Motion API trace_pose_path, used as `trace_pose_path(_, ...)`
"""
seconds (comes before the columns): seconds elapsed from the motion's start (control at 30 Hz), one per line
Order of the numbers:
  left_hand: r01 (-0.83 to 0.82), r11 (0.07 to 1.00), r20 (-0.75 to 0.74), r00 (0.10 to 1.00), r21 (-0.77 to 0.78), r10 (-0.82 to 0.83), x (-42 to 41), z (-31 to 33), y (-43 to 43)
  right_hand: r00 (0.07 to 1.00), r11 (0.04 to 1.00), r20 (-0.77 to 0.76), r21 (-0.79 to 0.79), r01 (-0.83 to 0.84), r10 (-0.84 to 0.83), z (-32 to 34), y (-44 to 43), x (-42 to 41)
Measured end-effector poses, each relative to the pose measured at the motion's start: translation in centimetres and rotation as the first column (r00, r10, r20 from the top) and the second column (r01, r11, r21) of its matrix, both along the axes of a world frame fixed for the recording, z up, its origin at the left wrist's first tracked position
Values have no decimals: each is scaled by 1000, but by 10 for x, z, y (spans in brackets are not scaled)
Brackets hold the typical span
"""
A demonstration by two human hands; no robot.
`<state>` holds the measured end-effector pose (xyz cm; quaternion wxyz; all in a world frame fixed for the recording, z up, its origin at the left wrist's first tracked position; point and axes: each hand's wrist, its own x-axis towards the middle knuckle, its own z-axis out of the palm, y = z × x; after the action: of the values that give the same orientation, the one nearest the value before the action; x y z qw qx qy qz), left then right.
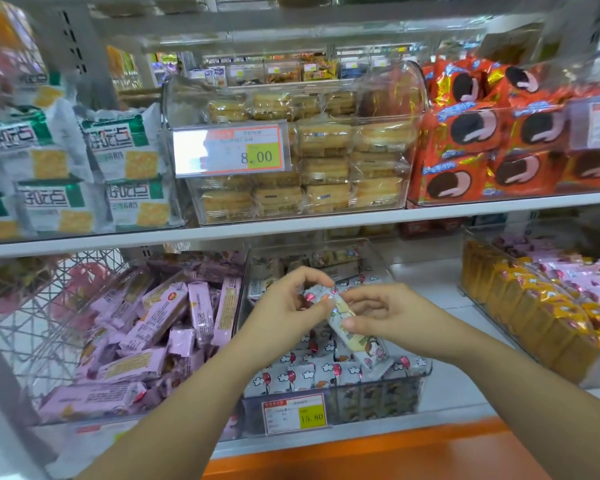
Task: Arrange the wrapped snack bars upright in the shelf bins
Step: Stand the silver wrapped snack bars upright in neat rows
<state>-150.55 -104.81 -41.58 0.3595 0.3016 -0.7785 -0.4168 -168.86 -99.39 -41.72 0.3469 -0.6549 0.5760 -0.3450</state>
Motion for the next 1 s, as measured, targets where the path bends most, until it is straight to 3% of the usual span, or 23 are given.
trace_pose_path(0.07, -66, 998, -50, 996, 25, 67, -3, 2, -5, 996, 998, 65, 2, 65, -65, 2, 0, -4)
trace_pose_path(0.13, -276, 959, 26, 960, -70, 278, 0, -3, -23, 972, 980, 138, -27, 196, -190, 4, -1, -13)
trace_pose_path(0.23, -456, 817, 346, 748, -352, 567, 12, -10, -54, 924, 927, 174, -105, 361, -340, 5, 0, -26)
trace_pose_path(0.33, -359, 784, 616, 486, -506, 620, 13, -16, -68, 917, 911, 156, -143, 388, -366, 3, -1, -31)
trace_pose_path(0.4, -341, 770, 646, 419, -538, 637, 8, -17, -72, 924, 914, 126, -149, 378, -362, 3, -1, -31)
trace_pose_path(0.63, -492, 756, 563, 508, -432, 652, 2, -16, -71, 920, 915, 154, -133, 380, -360, 3, 0, -29)
trace_pose_path(0.77, -563, 749, 353, 662, -349, 662, 10, -16, -59, 897, 908, 254, -120, 401, -362, 5, 0, -31)
trace_pose_path(0.9, -457, 856, 211, 836, -241, 506, 7, -14, -35, 869, 915, 356, -86, 395, -342, 11, 5, -31)
trace_pose_path(1.0, -301, 932, 170, 926, -202, 336, -7, -10, -10, 774, 946, 568, 24, 323, -278, 17, 11, -27)
